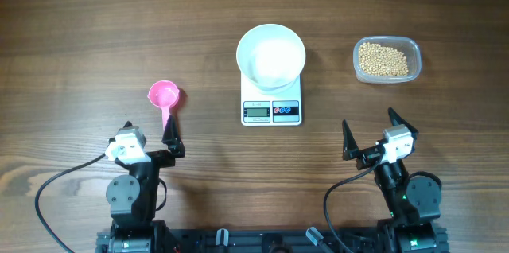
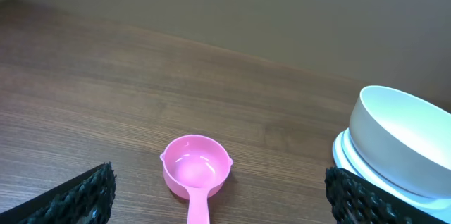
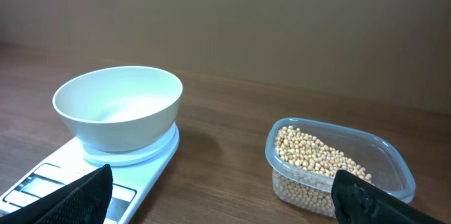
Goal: Scoop item into bowl and weigh 150g on scale
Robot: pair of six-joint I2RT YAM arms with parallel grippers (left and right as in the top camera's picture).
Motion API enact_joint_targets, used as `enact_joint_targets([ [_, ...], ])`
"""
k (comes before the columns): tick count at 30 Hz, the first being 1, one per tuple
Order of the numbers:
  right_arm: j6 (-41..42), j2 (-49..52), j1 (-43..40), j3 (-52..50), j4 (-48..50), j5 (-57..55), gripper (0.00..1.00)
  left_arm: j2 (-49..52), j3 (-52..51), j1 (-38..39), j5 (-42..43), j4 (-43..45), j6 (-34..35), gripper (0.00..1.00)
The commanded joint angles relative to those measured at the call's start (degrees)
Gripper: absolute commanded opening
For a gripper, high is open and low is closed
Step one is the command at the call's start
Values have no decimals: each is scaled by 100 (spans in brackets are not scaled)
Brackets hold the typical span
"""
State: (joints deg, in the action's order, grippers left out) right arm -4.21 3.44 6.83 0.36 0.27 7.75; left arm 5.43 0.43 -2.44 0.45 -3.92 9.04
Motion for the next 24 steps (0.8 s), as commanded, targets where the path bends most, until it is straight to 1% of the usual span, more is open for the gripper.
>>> enact_joint_targets([
  [1,-26,22,26,-4,31,109,100,0,-11,-35,-9,-42,-114,100],
  [17,20,22,26,-4,33,149,100,0,-11,-37,-9,-42,-114,100],
  [19,225,22,26,-4,52,282,100,0,-11,-35,-9,-42,-114,100],
  [24,1488,22,26,-4,105,717,100,0,-11,-37,-9,-42,-114,100],
])
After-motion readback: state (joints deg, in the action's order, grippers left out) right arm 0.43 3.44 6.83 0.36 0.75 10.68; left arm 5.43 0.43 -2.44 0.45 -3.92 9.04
